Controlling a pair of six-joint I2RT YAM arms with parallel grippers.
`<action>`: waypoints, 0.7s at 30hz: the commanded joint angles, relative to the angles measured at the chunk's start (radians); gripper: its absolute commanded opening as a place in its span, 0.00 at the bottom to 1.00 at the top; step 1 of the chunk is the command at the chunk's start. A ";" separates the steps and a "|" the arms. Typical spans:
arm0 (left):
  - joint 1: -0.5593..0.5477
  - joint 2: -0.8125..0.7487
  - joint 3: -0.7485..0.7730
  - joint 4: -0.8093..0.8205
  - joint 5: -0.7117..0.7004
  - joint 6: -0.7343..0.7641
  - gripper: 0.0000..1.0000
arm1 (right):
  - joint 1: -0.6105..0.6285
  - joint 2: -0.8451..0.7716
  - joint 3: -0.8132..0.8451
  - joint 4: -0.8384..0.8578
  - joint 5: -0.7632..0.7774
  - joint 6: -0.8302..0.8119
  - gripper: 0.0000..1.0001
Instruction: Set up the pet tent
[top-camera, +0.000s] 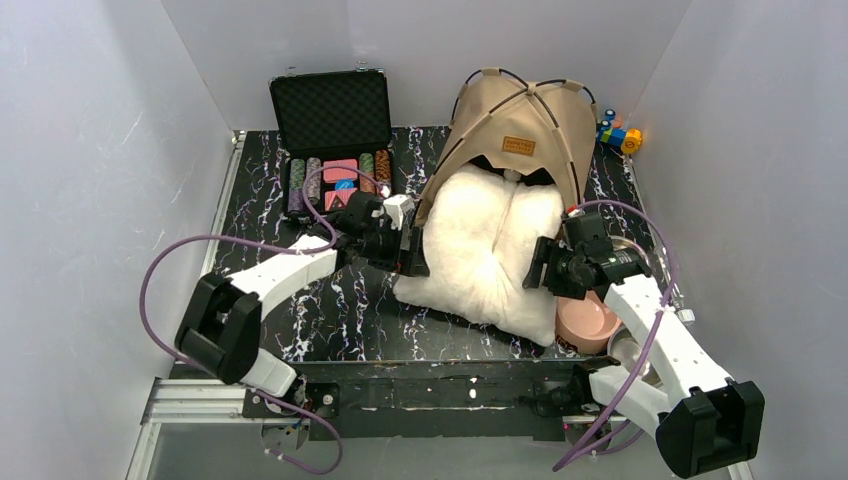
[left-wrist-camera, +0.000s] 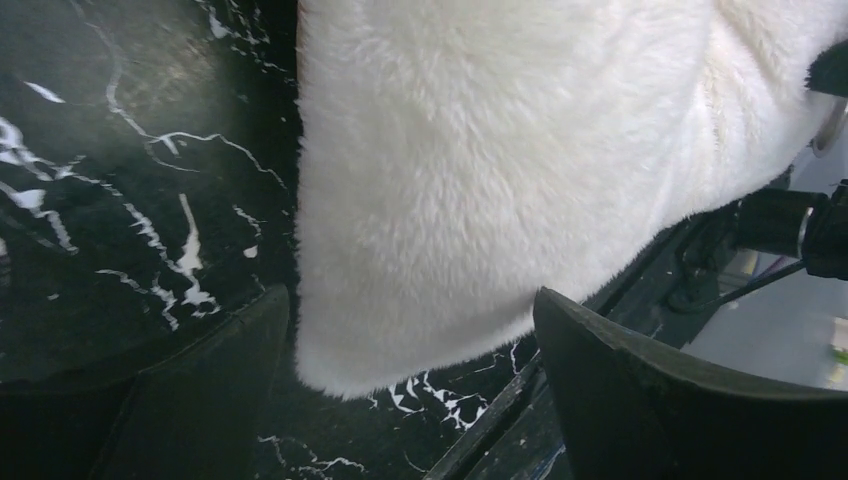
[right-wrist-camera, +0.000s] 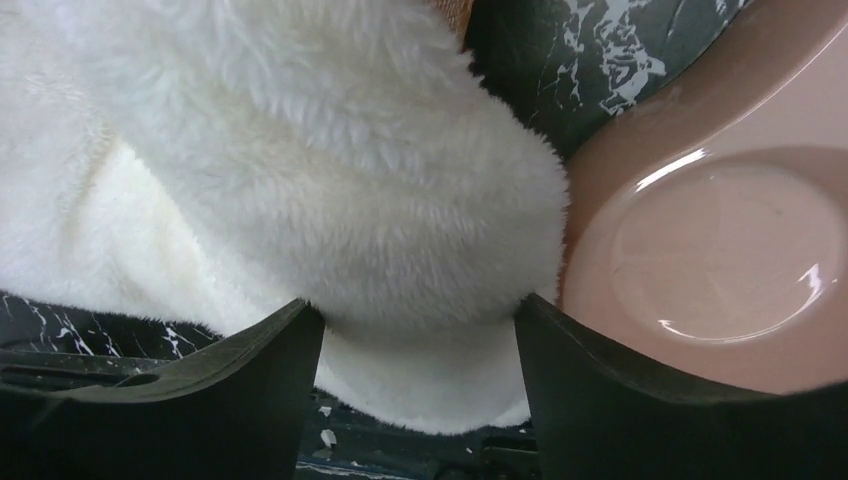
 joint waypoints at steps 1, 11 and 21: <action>0.003 0.079 0.013 0.069 0.142 -0.039 0.83 | 0.001 0.002 -0.061 0.108 -0.022 0.029 0.63; -0.039 0.071 0.086 0.210 0.236 -0.141 0.00 | 0.003 -0.002 0.061 0.207 -0.132 -0.083 0.01; -0.048 0.117 0.322 0.245 0.185 -0.217 0.00 | 0.003 0.121 0.289 0.253 -0.175 -0.184 0.01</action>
